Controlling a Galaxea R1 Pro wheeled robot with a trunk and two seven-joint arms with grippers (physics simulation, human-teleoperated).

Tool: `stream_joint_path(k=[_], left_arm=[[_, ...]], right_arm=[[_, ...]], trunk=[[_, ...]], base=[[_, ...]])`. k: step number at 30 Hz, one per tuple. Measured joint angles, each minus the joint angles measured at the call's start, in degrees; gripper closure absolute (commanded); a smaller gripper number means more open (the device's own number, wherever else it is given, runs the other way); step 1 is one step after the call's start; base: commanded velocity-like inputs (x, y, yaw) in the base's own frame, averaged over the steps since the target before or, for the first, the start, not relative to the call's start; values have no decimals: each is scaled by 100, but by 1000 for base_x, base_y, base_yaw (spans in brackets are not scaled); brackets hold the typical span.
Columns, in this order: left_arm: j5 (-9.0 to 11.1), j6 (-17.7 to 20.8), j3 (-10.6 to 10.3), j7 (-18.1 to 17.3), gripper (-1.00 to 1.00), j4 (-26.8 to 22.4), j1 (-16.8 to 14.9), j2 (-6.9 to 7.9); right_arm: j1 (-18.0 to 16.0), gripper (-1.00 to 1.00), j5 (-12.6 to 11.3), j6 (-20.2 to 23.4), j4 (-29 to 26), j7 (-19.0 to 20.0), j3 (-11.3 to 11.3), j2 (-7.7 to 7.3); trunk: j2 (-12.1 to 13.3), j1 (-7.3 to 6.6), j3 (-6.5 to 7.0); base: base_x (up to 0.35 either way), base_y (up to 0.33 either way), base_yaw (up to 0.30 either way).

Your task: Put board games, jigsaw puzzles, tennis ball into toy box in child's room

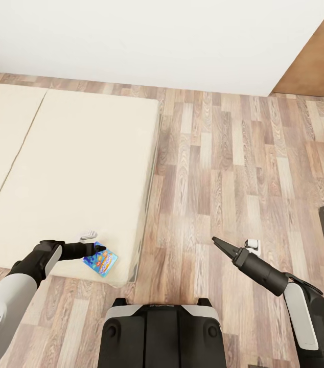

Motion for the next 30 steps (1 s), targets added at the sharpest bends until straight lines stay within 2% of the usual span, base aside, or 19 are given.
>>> stream_joint_path(k=[6,23,26,30], left_arm=[[-1,1,0,1,-100,0,0,85],[-1,1,1,1,-100,-1,0,86],[-5,2,1,1,-100,-1,1,42],[-6,3,2,2,-100,-2,1,-119]], right_arm=[[0,-100,0,0,6,0,1,1],[0,-100,0,-1,9,1,2,1],[-1,-100,-1,-1,10,-1,2,0],[-1,-100,-2,-1,11,1,2,0]], trunk=[[0,0,0],[0,0,0],[0,0,0],[0,0,0]], base=[[0,-66,0],[0,2,0],[0,134,0],[0,240,0]])
